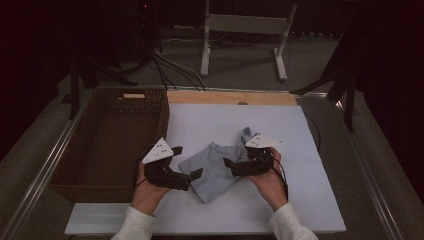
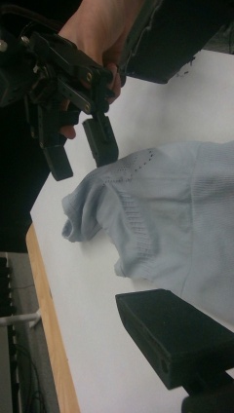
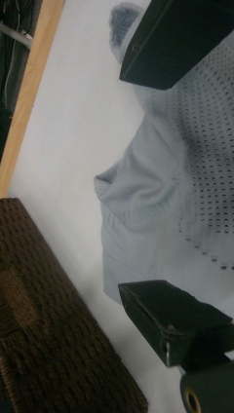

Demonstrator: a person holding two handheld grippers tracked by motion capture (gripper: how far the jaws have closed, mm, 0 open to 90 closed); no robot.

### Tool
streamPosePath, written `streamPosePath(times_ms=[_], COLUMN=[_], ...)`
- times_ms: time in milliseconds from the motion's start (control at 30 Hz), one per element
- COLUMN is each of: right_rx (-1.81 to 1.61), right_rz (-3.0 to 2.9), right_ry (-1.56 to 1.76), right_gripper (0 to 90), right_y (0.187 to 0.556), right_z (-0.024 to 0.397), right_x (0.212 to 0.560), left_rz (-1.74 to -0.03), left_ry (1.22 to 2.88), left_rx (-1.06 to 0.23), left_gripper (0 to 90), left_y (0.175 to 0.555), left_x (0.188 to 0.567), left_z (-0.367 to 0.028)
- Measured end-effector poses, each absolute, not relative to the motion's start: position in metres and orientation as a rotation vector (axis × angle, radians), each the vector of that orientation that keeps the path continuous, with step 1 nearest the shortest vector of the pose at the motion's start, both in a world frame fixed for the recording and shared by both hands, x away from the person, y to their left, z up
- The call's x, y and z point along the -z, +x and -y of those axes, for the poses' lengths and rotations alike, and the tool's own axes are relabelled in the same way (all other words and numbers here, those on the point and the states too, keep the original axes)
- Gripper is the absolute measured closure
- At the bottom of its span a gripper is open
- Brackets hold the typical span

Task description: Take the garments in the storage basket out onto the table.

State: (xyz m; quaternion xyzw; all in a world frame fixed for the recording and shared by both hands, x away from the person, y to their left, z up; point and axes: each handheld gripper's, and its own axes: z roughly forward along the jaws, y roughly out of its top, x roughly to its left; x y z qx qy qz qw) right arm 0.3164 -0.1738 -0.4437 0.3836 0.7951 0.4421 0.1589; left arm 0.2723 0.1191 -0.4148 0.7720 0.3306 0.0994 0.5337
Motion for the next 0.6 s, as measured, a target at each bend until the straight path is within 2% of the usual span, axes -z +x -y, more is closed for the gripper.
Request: streamPosePath(times_ms=[100, 367, 400, 500, 600], right_rx=[-1.246, -1.176, -1.176, -1.142, -1.103], right_rz=[-2.301, -2.35, -2.35, -2.383, -2.396], right_ry=[1.086, 1.058, 1.058, 1.055, 1.041], right_gripper=[7.3, 27.7, 27.7, 40.3, 43.5], right_y=[0.317, 0.316, 0.316, 0.318, 0.317], right_z=[0.171, 0.163, 0.163, 0.159, 0.157], right_x=[0.445, 0.449, 0.449, 0.454, 0.456], left_rz=[-0.788, -0.788, -0.788, -0.788, -0.788], left_ry=[1.84, 1.841, 1.841, 1.842, 1.839], left_rx=[-0.237, -0.234, -0.234, -0.233, -0.234], left_gripper=[0.3, 0.3, 0.3, 0.3, 0.3], left_y=[0.272, 0.272, 0.272, 0.273, 0.273], left_x=[0.415, 0.416, 0.416, 0.416, 0.416], left_z=[-0.119, -0.118, -0.118, -0.119, -0.119])
